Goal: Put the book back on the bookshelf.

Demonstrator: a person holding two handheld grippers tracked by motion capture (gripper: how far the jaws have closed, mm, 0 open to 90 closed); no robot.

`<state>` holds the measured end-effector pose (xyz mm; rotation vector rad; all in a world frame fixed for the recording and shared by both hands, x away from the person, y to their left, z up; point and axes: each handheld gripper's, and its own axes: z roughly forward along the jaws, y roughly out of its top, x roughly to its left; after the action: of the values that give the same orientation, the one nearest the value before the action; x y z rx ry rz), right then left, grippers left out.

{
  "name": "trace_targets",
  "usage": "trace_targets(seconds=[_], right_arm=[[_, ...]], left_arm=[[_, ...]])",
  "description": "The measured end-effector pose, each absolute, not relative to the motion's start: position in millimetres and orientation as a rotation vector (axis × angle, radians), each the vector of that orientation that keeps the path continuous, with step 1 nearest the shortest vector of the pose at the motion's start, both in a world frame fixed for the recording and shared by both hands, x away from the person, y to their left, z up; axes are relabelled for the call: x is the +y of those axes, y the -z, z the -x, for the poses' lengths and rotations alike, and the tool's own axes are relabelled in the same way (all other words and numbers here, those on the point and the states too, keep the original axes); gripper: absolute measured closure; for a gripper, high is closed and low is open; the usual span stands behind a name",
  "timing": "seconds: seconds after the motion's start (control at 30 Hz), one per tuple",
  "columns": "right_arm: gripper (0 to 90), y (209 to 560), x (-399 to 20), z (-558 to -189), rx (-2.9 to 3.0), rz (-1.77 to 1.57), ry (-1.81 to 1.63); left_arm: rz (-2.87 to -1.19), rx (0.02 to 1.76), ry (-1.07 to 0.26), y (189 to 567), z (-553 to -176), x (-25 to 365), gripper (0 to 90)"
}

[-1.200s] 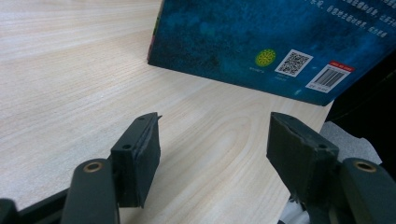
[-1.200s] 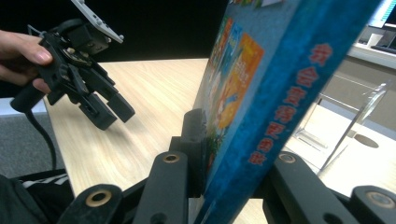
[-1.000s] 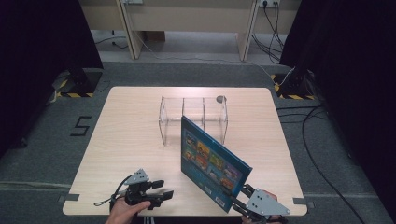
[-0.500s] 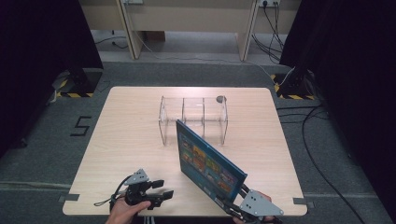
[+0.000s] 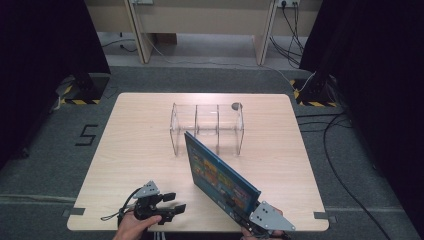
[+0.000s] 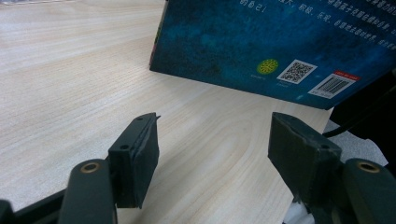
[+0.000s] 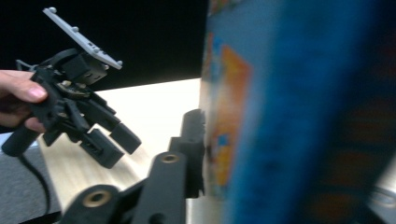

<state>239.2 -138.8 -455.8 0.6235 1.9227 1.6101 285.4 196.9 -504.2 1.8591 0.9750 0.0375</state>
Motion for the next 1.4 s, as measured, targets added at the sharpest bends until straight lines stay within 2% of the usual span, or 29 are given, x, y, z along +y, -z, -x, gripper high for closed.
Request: trace_targets(seconds=[0.33, 0.87, 1.13, 1.4], right_arm=[[81.7, 451, -142, -246, 1.801, -0.753, -1.793], [82.2, 429, -177, -258, 1.67, -0.822, -1.755], [82.2, 420, -191, -264, 1.615, -0.843, -1.705], [82.2, 415, -195, -278, 1.583, -0.857, -1.678]], left_arm=[[-1.856, 0.971, -0.037, 504, -286, 198, 33.0], [-1.879, 0.973, -0.046, 506, -287, 198, 32.7], [-1.975, 0.936, -0.132, 508, -287, 194, 29.4], [-2.024, 0.928, -0.156, 511, -288, 191, 23.8]])
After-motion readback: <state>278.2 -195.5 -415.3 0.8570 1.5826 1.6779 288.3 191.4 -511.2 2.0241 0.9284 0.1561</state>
